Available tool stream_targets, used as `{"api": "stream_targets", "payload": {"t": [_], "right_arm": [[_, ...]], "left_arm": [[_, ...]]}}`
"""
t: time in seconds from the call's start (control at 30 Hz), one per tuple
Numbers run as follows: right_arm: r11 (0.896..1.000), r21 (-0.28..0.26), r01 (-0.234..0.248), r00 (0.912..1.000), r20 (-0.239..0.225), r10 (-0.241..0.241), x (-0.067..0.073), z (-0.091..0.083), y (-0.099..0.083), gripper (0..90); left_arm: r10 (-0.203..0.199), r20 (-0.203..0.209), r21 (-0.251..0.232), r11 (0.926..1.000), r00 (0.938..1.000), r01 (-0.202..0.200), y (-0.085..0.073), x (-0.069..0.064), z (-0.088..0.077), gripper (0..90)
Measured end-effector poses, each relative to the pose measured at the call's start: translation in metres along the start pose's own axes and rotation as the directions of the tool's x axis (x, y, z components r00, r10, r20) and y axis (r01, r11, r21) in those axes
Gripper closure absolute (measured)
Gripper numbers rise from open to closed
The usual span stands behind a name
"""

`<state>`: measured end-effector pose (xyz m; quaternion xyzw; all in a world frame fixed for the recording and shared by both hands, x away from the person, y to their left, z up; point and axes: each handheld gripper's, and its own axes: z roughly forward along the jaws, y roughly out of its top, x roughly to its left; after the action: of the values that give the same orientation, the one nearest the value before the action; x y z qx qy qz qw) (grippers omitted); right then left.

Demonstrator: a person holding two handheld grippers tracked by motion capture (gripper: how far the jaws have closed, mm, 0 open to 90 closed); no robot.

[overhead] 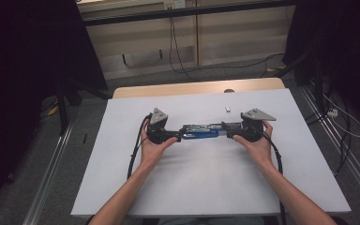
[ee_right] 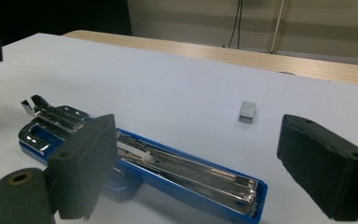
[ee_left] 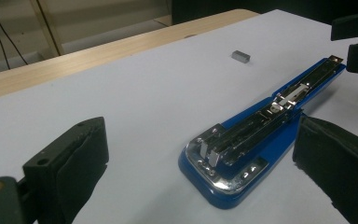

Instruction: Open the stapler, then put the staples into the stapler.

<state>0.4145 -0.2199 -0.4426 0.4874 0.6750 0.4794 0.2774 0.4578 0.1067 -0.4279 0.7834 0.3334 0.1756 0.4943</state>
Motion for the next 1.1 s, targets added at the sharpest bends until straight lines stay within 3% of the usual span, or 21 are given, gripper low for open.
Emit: {"api": "stream_targets", "payload": {"t": [0.17, 0.33, 0.67, 0.9, 1.1], "right_arm": [[1.0, -0.001, 0.0, 1.0, 0.001, 0.0, 0.0, -0.001, 0.001, 11.2], [1.0, 0.007, 0.01, 1.0, 0.0, -0.01, 0.0, -0.004, 0.002, 9.2], [1.0, 0.015, 0.016, 0.9999, -0.004, -0.016, 0.0, -0.007, 0.003, 10.3], [1.0, 0.021, 0.02, 0.9998, -0.01, -0.02, 0.0, -0.002, 0.007, 11.3], [1.0, 0.025, 0.005, 0.9991, -0.042, -0.004, 0.0, 0.0, 0.015, 13.8]], "left_arm": [[-0.027, 0.025, -0.014, 0.9995, 0.9993, 0.028, 0.0, 0.002, -0.007, 3.2], [0.013, -0.018, -0.006, 0.9999, 0.9998, -0.013, 0.0, 0.002, -0.013, 4.7], [0.014, -0.025, 0.001, 0.9999, 0.9996, -0.014, -0.005, 0.002, -0.023, 5.0], [-0.005, -0.038, -0.023, 0.9997, 0.9993, 0.004, -0.011, 0.008, -0.037, 5.0], [0.003, -0.032, -0.014, 0.9999, 0.9995, -0.003, -0.02, 0.007, -0.048, 6.3]]}}
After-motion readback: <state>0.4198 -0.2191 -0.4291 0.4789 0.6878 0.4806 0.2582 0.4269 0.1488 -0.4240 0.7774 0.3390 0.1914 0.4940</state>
